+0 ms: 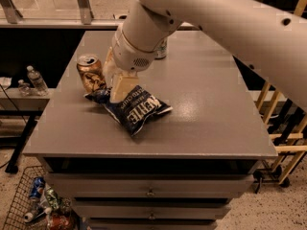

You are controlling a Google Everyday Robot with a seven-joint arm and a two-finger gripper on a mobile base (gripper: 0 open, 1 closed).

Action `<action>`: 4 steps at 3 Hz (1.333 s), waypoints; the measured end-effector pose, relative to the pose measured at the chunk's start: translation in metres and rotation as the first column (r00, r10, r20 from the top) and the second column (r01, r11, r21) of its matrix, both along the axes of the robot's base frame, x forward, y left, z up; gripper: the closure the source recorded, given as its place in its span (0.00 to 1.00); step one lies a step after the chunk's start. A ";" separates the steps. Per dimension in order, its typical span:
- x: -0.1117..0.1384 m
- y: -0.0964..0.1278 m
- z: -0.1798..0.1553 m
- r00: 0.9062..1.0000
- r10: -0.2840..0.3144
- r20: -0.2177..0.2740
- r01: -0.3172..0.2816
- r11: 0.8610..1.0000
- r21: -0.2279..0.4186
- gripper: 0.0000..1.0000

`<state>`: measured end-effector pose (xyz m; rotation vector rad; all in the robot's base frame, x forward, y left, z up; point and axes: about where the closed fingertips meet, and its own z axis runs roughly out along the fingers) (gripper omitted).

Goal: Move blue chip bag near orange can

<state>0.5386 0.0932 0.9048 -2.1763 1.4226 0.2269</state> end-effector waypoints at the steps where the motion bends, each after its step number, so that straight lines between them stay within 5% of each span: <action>1: -0.001 0.001 0.000 1.000 0.002 0.000 -0.002 1.000 -0.001 0.00; 2: -0.002 -0.004 0.001 1.000 0.004 0.005 -0.004 1.000 -0.007 0.00; 4: 0.023 -0.069 -0.007 0.997 -0.075 -0.017 0.074 0.995 -0.065 0.00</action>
Offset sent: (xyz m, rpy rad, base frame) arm -0.0008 0.0010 0.0000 -0.0008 -0.0003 0.0022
